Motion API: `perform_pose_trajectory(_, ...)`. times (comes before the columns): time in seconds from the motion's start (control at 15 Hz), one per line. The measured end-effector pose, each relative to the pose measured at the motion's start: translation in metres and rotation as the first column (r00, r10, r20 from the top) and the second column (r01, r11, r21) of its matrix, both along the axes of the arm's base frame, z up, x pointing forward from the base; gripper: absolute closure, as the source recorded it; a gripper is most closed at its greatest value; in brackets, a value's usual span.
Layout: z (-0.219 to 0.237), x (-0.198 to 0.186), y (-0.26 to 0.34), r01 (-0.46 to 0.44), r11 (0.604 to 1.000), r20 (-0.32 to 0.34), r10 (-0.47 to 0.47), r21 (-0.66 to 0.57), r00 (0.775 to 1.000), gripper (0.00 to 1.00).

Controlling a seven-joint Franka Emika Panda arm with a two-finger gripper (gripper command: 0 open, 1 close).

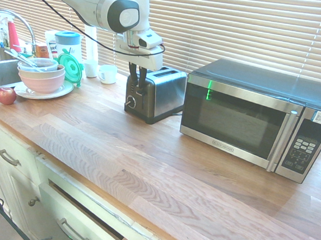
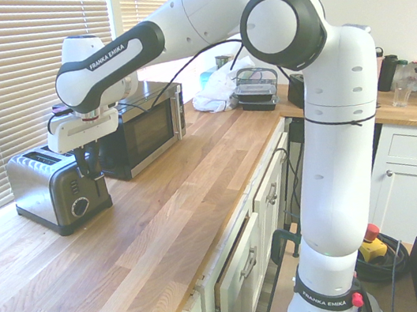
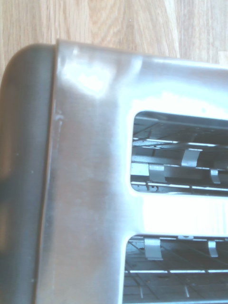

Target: Press the toaster

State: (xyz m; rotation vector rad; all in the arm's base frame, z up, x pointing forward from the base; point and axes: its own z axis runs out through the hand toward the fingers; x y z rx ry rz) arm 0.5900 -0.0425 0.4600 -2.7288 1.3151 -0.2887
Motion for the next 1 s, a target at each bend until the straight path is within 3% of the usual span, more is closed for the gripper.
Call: perform_pose_trajectory(1.0,-0.006,-0.004,-0.021,0.028,0.999,-0.003,-0.027,0.023,1.0,1.0)
